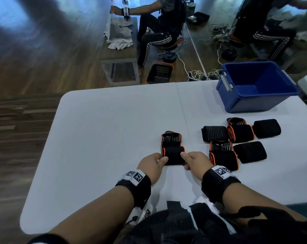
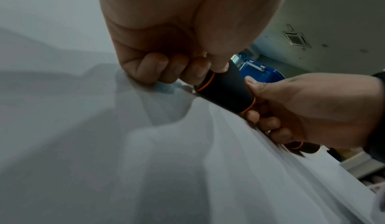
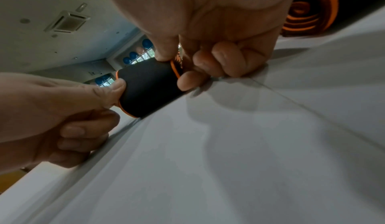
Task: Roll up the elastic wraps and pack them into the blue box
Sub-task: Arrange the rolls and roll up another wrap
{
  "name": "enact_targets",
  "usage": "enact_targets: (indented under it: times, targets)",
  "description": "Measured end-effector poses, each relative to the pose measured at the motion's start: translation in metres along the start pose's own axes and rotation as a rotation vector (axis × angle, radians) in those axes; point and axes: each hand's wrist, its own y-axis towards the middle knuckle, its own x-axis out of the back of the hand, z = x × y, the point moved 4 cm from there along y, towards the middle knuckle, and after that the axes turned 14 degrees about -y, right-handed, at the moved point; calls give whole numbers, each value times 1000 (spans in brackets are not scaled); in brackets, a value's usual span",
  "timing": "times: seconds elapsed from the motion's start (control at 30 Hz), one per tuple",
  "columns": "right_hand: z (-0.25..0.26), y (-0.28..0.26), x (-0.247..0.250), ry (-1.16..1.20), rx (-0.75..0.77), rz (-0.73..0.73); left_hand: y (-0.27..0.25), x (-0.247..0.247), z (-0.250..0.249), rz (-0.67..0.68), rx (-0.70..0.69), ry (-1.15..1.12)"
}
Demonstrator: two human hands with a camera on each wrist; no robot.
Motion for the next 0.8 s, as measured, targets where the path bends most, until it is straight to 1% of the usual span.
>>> enact_targets:
  times: [0.2,0.27,0.33,0.43,0.57,0.7,0.8]
  targets:
    - [7,5,-3,-151,-74,-25,8,1,-8,35,-32,94]
    - [12,7,-1,-249,-95,-34,10,1,-11,37,-38,126]
    - [20,7,3,-317,-92,-76,13,3,-11,31,-32,155]
    - [34,11,7,-194,-52,-130,17,8,-9,21,-21,169]
    - [47,19,8,-28,-46,-114,18,18,-11,34,-36,179]
    - [49,21,9,76,-4,-108,21,26,-10,60,-31,199]
    - [51,14,11,123,32,-98,19,32,-10,25,-64,158]
